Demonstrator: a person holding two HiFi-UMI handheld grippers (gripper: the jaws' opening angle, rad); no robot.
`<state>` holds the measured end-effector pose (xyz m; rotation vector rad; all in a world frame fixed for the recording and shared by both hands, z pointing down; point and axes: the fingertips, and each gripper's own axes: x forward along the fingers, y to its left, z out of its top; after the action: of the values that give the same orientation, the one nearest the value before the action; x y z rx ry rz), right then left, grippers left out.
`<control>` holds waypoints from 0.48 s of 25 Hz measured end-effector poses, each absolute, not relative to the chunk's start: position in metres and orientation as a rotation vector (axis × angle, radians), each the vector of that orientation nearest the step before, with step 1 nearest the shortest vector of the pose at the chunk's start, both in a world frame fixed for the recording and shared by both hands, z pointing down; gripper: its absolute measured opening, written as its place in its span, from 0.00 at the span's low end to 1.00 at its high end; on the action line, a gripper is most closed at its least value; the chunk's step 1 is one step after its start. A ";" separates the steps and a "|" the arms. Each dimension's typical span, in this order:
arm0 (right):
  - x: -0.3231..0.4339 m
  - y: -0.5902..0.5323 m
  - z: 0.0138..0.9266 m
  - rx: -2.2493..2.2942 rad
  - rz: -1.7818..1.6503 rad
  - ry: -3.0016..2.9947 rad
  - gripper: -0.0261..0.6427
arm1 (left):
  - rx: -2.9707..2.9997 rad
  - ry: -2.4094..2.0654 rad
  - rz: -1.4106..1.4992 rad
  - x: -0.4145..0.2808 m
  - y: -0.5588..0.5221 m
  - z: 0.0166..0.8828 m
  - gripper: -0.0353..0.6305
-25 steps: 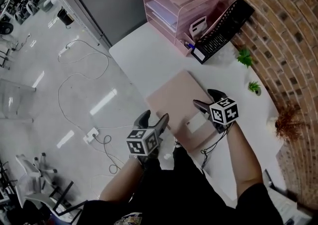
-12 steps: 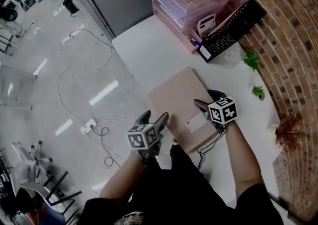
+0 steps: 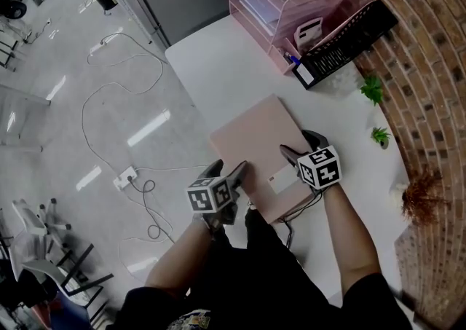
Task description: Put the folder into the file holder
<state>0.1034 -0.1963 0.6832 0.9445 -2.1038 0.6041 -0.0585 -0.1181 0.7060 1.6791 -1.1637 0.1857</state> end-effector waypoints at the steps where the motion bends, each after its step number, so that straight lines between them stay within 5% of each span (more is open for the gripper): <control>1: 0.103 -0.196 0.683 0.943 0.600 -2.107 0.56 | 1.680 -1.159 0.177 -0.058 -0.119 0.706 0.57; 12: 0.093 -0.193 0.681 0.904 0.564 -2.140 0.55 | 1.667 -1.104 0.120 -0.061 -0.126 0.712 0.59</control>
<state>0.0930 -0.1927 0.6812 0.9042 -2.1399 0.5637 -0.0612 -0.1261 0.7122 1.6670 -1.1038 0.1195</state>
